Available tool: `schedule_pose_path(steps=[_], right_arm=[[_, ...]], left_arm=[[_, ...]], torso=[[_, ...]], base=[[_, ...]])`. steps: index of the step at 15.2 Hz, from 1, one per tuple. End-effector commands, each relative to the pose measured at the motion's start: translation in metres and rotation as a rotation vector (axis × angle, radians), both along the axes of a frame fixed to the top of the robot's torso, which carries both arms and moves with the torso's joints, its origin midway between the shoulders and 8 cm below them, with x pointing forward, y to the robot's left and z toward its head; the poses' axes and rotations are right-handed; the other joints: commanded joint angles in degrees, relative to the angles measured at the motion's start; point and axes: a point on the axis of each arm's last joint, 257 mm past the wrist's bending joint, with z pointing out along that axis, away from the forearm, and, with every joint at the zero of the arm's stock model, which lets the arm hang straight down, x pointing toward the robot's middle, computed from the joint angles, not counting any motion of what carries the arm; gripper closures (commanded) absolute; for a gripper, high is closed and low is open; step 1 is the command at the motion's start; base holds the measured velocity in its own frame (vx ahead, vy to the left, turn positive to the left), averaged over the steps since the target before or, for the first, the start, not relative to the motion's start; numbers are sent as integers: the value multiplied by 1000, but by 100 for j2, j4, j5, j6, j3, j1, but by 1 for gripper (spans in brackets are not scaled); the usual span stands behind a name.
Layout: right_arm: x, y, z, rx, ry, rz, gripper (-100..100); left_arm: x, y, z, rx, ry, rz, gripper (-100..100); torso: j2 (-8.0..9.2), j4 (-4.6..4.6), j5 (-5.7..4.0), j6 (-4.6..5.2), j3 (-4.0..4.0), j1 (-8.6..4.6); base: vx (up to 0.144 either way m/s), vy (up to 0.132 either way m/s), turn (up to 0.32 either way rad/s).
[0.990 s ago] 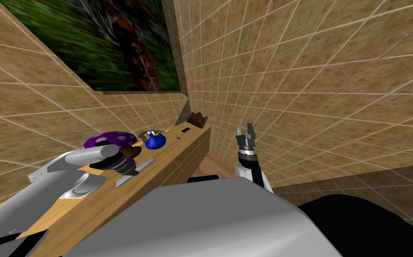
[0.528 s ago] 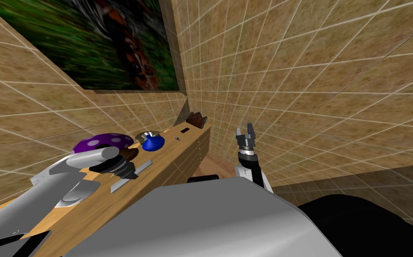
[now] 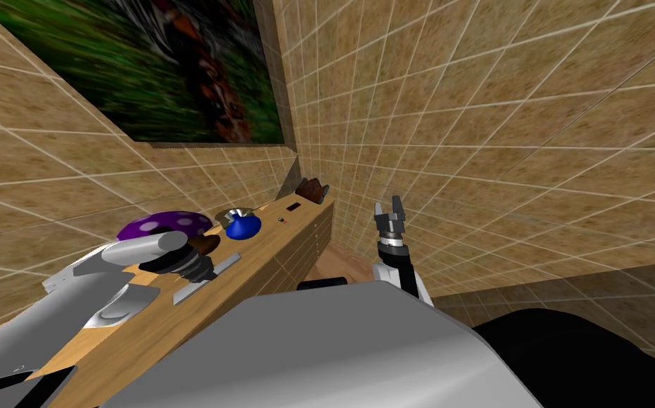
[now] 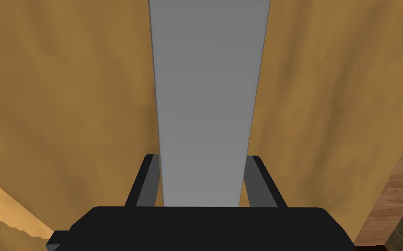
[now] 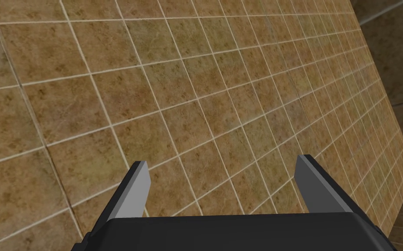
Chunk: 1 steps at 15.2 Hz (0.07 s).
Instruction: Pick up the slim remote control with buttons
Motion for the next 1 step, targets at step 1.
schedule_pose_path(steps=[1], right_arm=[[0, 0, 0, 0, 0, 0, 0]], left_arm=[[0, 0, 0, 0, 0, 0, 100]], torso=[[0, 0, 0, 0, 0, 0]], base=[[0, 0, 0]])
